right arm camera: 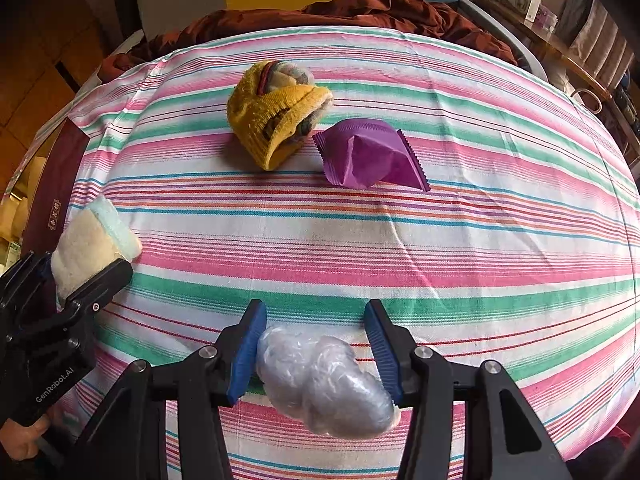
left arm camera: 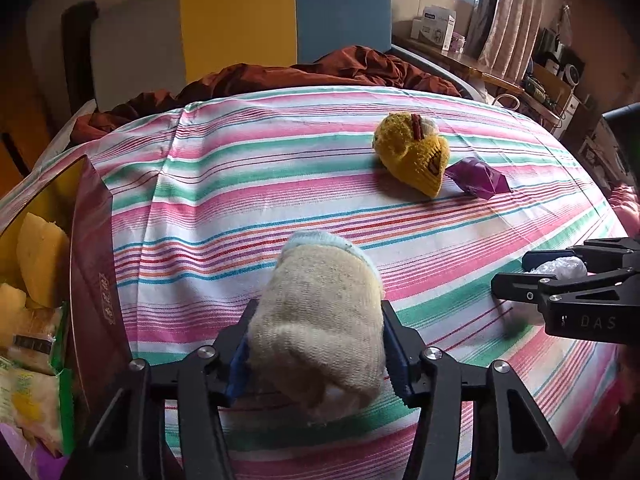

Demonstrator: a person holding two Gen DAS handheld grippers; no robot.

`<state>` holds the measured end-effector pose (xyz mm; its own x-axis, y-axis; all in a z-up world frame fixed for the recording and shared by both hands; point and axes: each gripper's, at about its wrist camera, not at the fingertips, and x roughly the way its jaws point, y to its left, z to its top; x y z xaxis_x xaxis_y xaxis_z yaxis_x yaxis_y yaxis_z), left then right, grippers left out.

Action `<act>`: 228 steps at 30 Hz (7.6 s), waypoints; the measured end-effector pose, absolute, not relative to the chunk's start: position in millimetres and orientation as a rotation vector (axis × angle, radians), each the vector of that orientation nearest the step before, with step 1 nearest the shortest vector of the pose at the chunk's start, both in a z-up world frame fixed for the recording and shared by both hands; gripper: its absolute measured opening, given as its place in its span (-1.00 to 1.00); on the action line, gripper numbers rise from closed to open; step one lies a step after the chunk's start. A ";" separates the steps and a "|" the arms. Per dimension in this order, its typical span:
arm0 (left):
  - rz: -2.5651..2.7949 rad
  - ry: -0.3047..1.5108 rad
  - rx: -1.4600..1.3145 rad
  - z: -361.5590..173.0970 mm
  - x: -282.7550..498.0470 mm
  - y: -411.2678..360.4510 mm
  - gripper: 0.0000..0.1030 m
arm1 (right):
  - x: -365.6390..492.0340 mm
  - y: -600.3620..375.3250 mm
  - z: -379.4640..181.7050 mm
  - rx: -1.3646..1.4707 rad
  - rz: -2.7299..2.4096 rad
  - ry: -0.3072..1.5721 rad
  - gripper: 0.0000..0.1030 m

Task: Organize objects
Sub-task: 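Grasp the clear plastic bag bundle with the right gripper while the left holds the sock, then lower the white sock into the gold tray and open the left gripper, then carry the plastic bag bundle into the gold tray and open the right gripper, then grasp the purple snack packet with the right gripper while the left grasps the yellow hat, then lower the yellow knit hat into the gold tray and open the left gripper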

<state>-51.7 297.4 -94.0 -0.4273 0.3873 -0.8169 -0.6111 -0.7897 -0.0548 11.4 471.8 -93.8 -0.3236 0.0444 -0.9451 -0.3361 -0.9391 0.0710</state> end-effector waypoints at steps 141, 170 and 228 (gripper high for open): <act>2.126 0.161 -1.247 -18.3 -103.9 285.6 0.71 | -54.3 545.3 -88.8 -1.499 2.277 0.654 0.05; 1.984 0.199 -1.287 -101.0 -168.6 449.1 0.03 | -27.9 574.4 -88.1 -1.502 2.211 0.652 -0.15; 2.534 -0.058 -1.224 -4.3 -134.3 46.9 -0.23 | -35.0 351.6 -87.6 -1.666 2.565 0.289 -0.16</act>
